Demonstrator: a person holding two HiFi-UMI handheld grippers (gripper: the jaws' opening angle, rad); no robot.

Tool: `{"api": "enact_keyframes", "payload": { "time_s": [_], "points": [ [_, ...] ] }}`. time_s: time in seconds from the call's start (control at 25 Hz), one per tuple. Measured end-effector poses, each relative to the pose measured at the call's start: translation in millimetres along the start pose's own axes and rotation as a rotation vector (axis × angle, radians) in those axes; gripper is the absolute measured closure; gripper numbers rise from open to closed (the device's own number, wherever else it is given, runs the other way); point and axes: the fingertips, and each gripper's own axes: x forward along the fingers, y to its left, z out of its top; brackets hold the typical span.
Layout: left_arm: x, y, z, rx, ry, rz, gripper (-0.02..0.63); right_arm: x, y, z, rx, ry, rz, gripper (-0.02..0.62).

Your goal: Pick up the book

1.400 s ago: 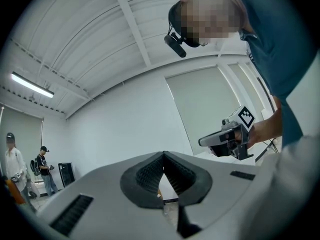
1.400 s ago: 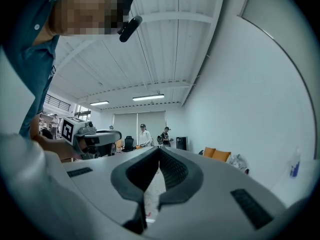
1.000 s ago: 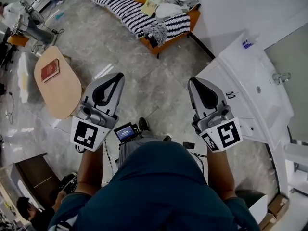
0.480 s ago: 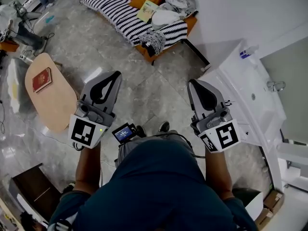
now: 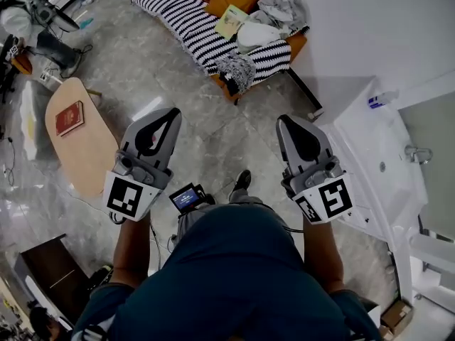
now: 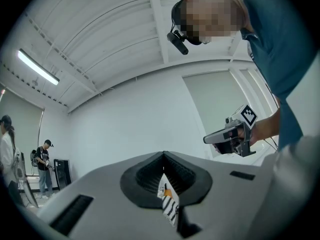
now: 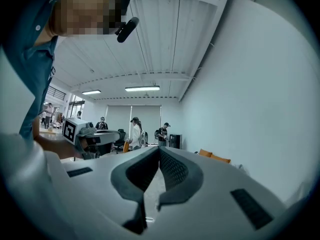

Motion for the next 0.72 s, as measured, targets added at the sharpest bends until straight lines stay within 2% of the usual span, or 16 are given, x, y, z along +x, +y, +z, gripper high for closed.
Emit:
{"api": "enact_keyframes", "payload": {
  "time_s": [0.44,0.72],
  "points": [
    [119.0,1.8,0.3,0.071,0.03,0.045,0.602,40.0,-111.9,-4.0,0.021,-0.056,0.098,0.581],
    [159.5,21.6,-13.3,0.056,0.056,0.033,0.602,76.2,-138.7,-17.4,0.057,-0.042,0.114,0.581]
  ]
}}
